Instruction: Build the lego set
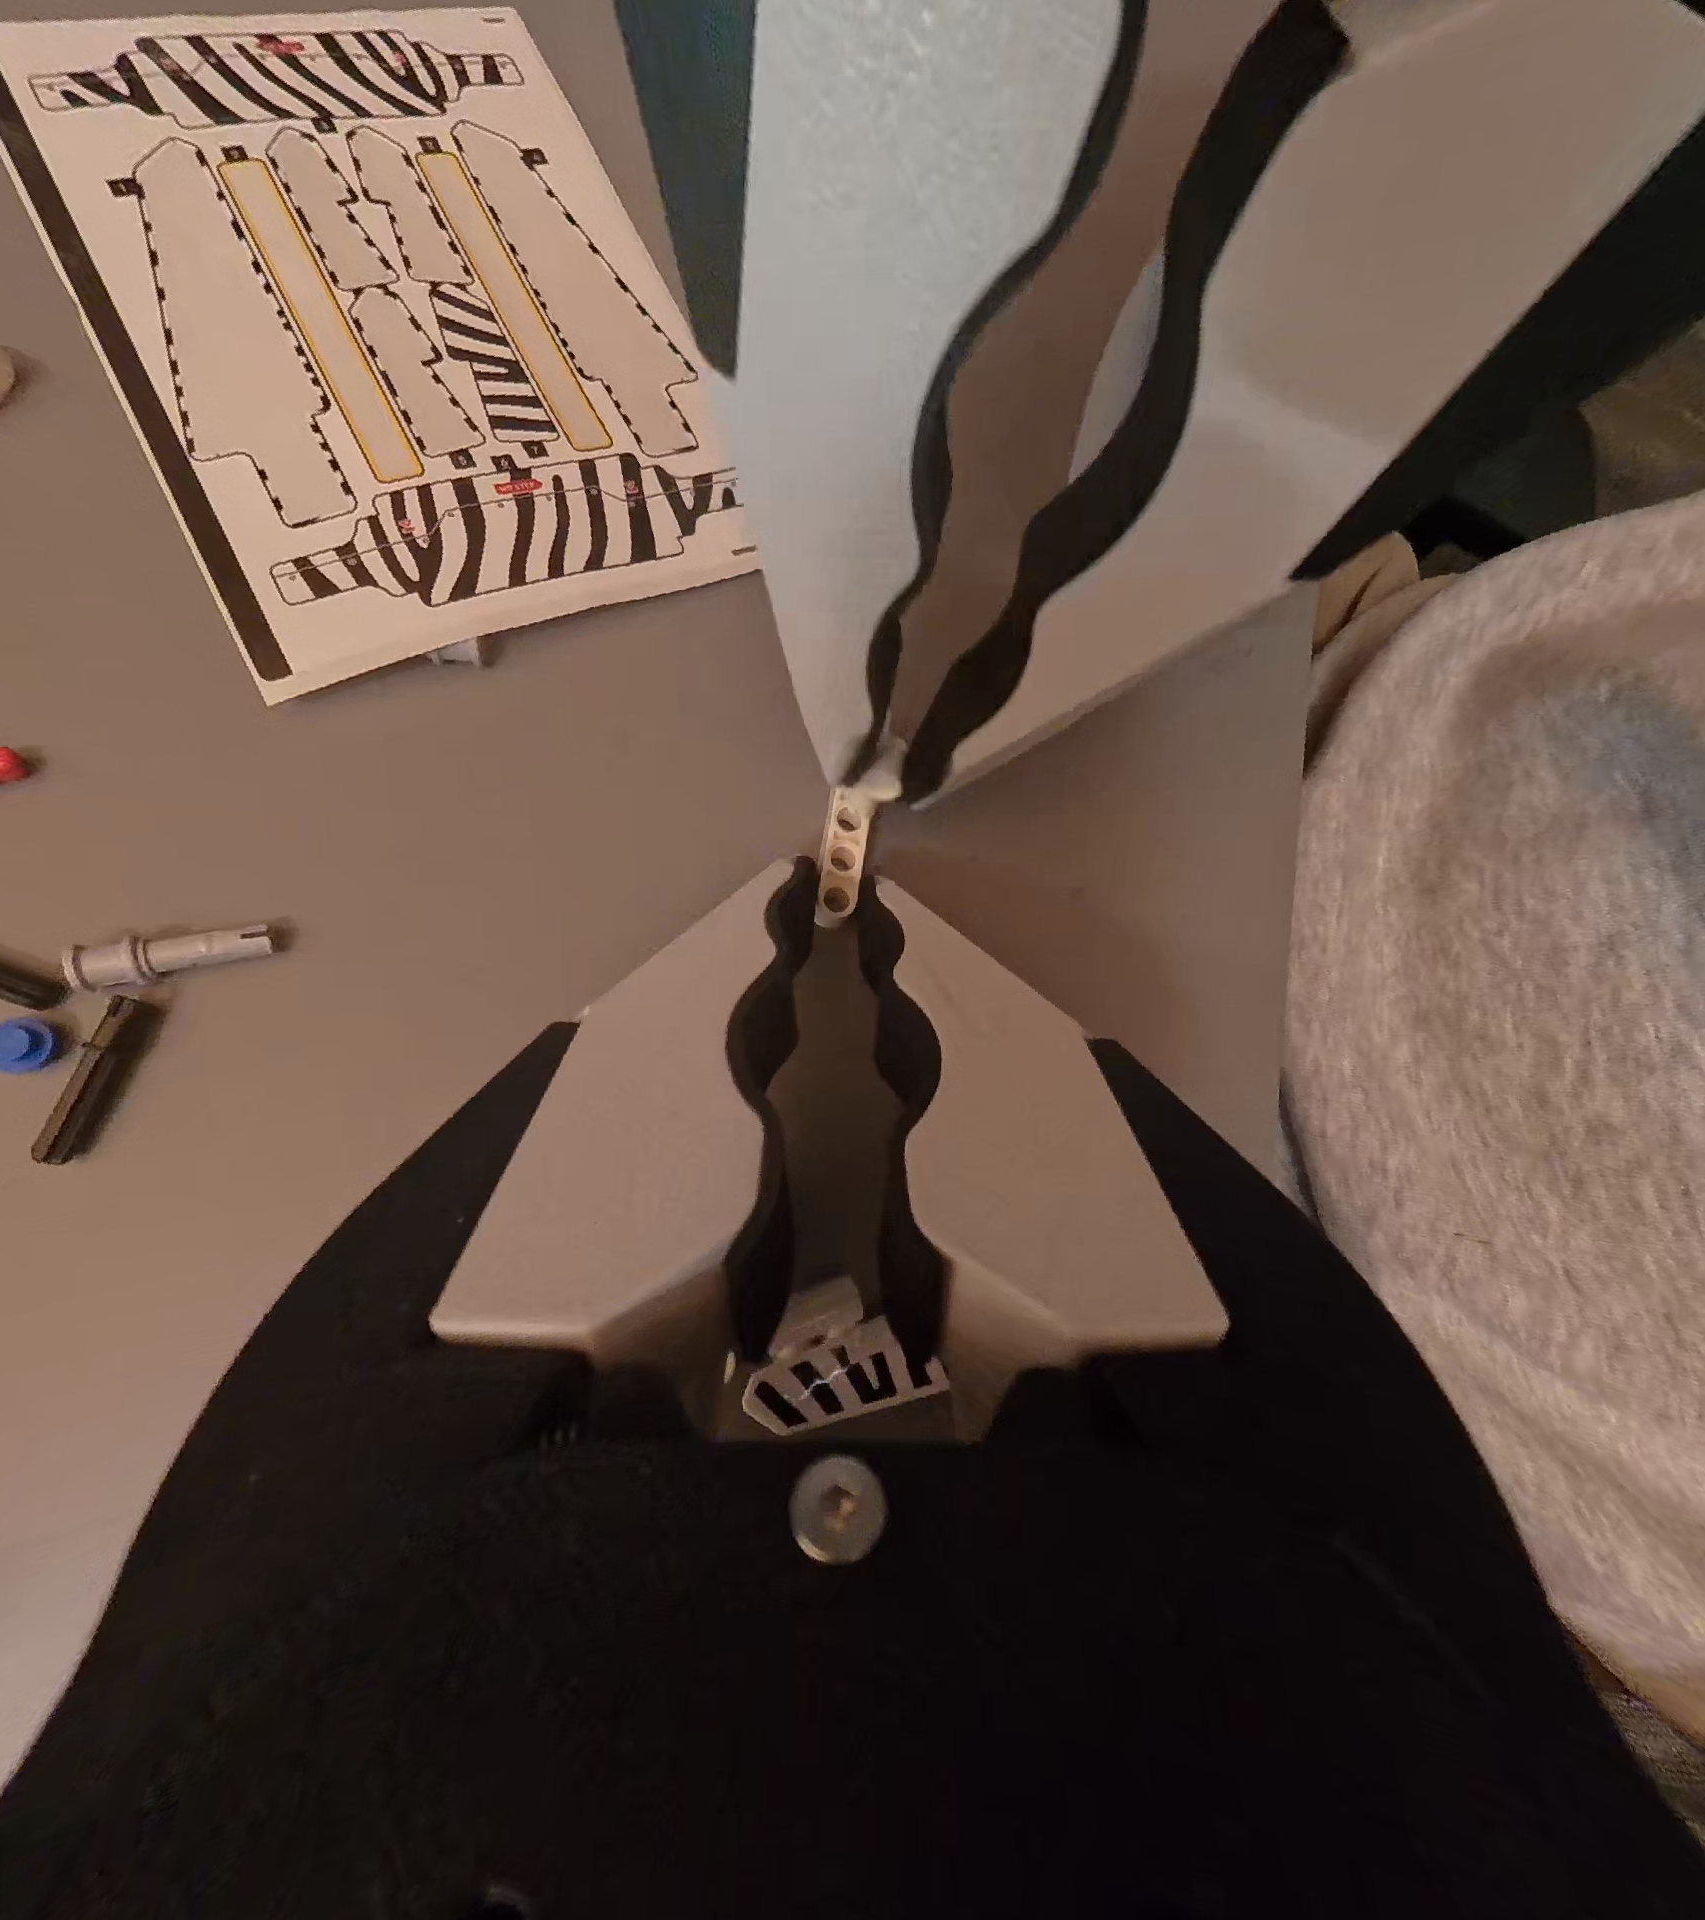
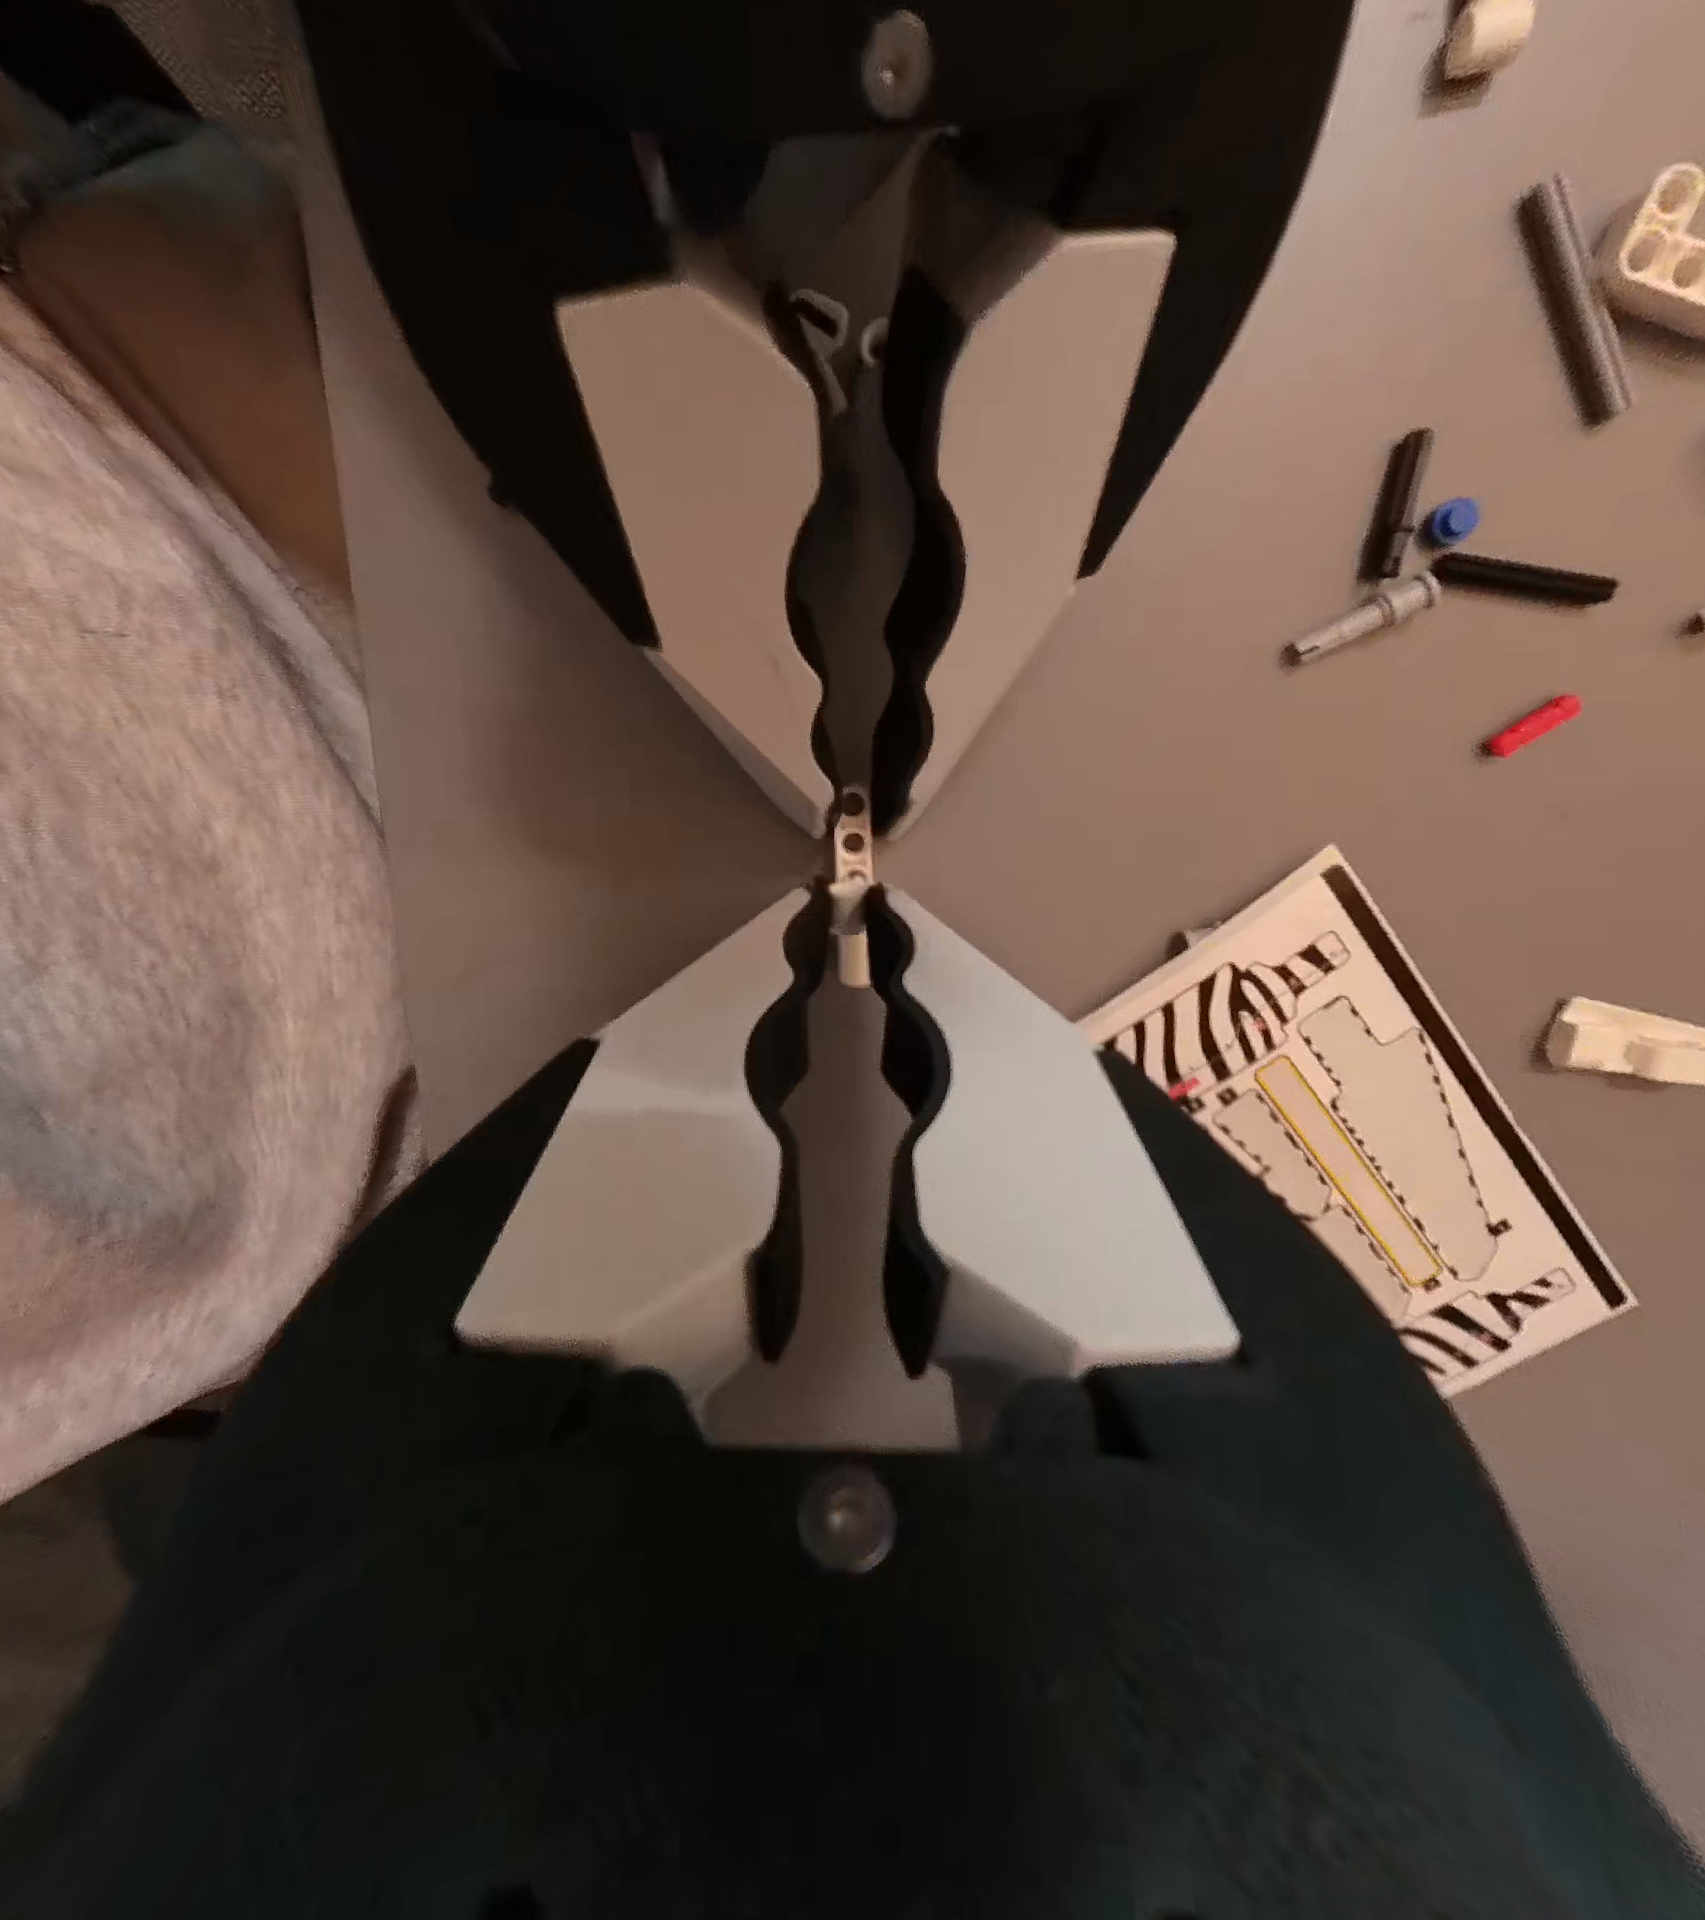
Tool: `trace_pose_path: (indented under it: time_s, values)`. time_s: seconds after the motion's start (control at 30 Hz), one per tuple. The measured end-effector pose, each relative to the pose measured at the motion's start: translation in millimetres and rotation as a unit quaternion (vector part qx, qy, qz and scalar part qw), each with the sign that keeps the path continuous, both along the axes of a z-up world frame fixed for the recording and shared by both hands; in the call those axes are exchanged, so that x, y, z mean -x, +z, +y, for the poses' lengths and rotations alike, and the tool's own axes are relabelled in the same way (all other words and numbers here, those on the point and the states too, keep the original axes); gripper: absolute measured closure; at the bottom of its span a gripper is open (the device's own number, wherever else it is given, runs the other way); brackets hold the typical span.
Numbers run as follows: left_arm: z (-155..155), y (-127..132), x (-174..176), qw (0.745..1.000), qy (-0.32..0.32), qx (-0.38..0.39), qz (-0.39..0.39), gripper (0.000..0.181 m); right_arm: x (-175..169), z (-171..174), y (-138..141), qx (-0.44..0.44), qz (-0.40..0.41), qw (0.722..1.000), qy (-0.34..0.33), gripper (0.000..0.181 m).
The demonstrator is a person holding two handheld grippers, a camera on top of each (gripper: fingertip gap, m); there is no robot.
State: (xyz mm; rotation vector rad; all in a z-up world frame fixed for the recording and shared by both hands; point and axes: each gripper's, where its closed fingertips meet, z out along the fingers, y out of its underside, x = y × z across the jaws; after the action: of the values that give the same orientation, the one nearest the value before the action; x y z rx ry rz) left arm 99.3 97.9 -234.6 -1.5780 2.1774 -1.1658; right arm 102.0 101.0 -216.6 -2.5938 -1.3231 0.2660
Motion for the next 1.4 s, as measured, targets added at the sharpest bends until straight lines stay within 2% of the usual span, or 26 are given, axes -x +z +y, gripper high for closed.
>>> trace_pose_path:
  time_s: [0.17,0.47,0.83,1.13,1.4]
  values:
    - [1,0,0,1.0,0.003,0.012,0.003,0.174,-4,2,0,-0.002,-0.028,1.0,0.008,0.175]
    - [2,1,0,0.999,0.012,0.046,0.016,0.174,1,-1,-7,0.014,-0.025,0.999,0.018,0.175]
    - [2,2,0,0.998,0.014,0.058,0.02,0.174,0,-2,-8,0.03,-0.072,0.996,0.051,0.175]
    - [1,2,0,0.998,0.01,0.059,0.019,0.175,0,-2,-7,0.047,-0.092,0.993,0.051,0.175]
    - [1,2,0,0.998,0.009,0.059,0.019,0.175,6,1,-7,0.014,-0.165,0.982,0.094,0.176]
